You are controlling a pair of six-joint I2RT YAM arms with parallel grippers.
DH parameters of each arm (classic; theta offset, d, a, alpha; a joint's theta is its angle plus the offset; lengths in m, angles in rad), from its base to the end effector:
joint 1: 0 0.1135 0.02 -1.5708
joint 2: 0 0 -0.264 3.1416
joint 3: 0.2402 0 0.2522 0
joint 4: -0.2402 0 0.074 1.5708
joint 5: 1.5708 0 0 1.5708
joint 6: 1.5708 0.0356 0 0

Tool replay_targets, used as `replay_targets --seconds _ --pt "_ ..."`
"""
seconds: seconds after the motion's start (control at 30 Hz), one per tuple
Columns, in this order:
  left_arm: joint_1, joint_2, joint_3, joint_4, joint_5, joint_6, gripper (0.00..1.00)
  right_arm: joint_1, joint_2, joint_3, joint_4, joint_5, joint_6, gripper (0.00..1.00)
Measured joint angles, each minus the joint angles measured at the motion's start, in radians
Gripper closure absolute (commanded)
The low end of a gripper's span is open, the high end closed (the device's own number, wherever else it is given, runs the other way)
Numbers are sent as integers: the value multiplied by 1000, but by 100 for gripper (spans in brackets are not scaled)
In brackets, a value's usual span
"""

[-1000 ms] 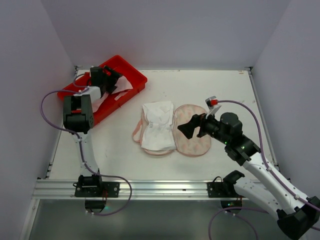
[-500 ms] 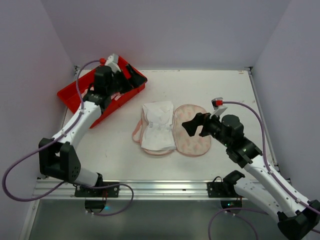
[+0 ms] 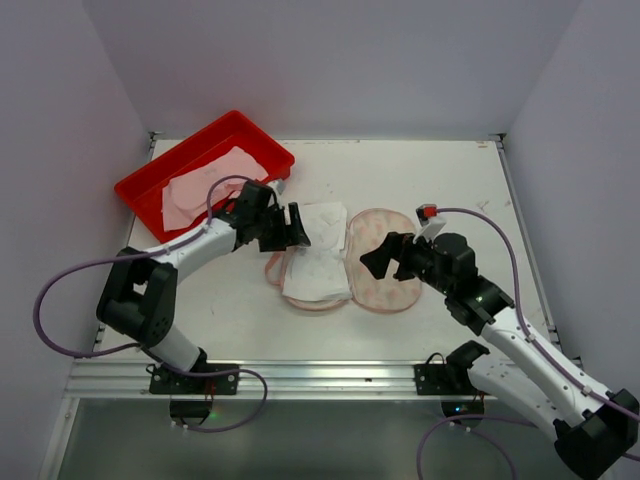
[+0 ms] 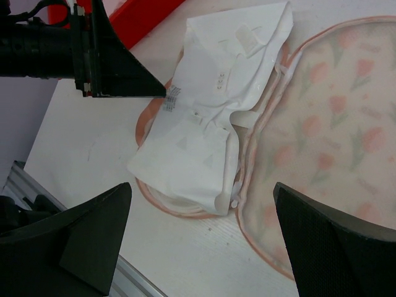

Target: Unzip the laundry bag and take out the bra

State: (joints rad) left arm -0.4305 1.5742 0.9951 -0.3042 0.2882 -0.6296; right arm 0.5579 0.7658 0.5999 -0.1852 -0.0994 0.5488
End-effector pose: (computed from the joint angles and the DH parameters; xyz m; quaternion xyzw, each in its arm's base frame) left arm 0.2933 -0.1458 0.2101 -0.0444 0.9319 -0.2853 0.2194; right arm 0.1542 0.1004 0.2776 -0.0322 0.8186 0.3353 0.4653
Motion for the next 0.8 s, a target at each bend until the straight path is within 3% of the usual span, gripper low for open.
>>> replay_targets --seconds 0.2,0.47,0.7,0.8 --pt "-43 99 50 -2 -6 13 34 0 4 -31 19 -8 14 1" --pt "-69 164 95 -9 -37 14 60 0 5 -40 28 -19 16 1" --pt "-78 172 104 -11 -39 17 99 0 9 -40 30 -20 16 1" --pt "-82 168 105 -12 -31 21 100 0 13 -40 29 -19 15 1"
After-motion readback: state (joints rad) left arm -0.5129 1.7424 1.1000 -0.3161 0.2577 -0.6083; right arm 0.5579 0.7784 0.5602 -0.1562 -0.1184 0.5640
